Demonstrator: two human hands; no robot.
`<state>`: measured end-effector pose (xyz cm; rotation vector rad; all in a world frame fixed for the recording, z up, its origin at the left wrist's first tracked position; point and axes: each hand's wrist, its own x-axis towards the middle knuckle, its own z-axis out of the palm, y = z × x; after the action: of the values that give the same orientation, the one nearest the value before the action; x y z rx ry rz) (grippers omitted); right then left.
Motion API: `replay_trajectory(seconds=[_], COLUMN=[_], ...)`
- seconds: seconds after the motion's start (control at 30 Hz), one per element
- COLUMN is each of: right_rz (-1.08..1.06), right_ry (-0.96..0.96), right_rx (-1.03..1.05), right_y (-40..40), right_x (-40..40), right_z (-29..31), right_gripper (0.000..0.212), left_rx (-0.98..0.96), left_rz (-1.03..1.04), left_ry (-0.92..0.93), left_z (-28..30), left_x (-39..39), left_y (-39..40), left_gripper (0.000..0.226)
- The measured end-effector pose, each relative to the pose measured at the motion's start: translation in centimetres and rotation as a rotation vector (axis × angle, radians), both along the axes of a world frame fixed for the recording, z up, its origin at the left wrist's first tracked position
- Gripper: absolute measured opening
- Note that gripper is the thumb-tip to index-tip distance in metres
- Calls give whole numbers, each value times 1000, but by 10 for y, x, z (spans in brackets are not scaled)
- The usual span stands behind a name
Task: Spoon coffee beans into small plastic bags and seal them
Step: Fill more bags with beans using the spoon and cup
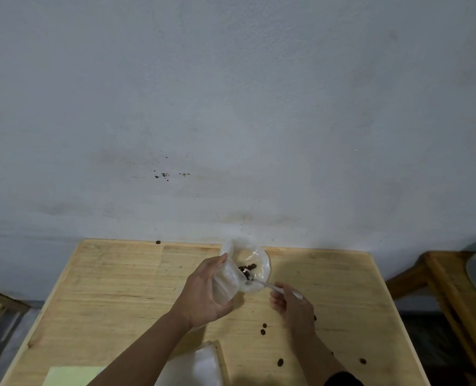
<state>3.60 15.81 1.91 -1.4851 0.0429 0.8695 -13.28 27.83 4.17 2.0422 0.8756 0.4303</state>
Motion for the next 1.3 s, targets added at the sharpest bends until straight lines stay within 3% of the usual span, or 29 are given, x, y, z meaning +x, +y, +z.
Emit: replay_trajectory(seconds=[0.23, 0.43, 0.67, 0.87, 1.0, 1.3], right_rz=[-23, 7, 120, 311, 157, 9], right_ry=[-30, -83, -233, -595, -583, -854], right_rx=[11, 77, 138, 99, 137, -263], right_y=[0, 5, 8, 14, 11, 6], right_x=[14, 23, 16, -3, -2, -8], right_z=[17, 43, 76, 80, 79, 26], right_gripper=[22, 23, 24, 26, 28, 25], left_rx=[-39, -56, -92, -89, -96, -42], left_rz=[12, 28, 51, 65, 74, -7], left_ry=[39, 57, 48, 48, 39, -3], left_z=[-3, -10, -10, -3, -1, 6], left_x=[-2, 0, 3, 4, 1, -4], left_y=[1, 1, 2, 2, 2, -5], left_gripper=[109, 98, 101, 111, 107, 110])
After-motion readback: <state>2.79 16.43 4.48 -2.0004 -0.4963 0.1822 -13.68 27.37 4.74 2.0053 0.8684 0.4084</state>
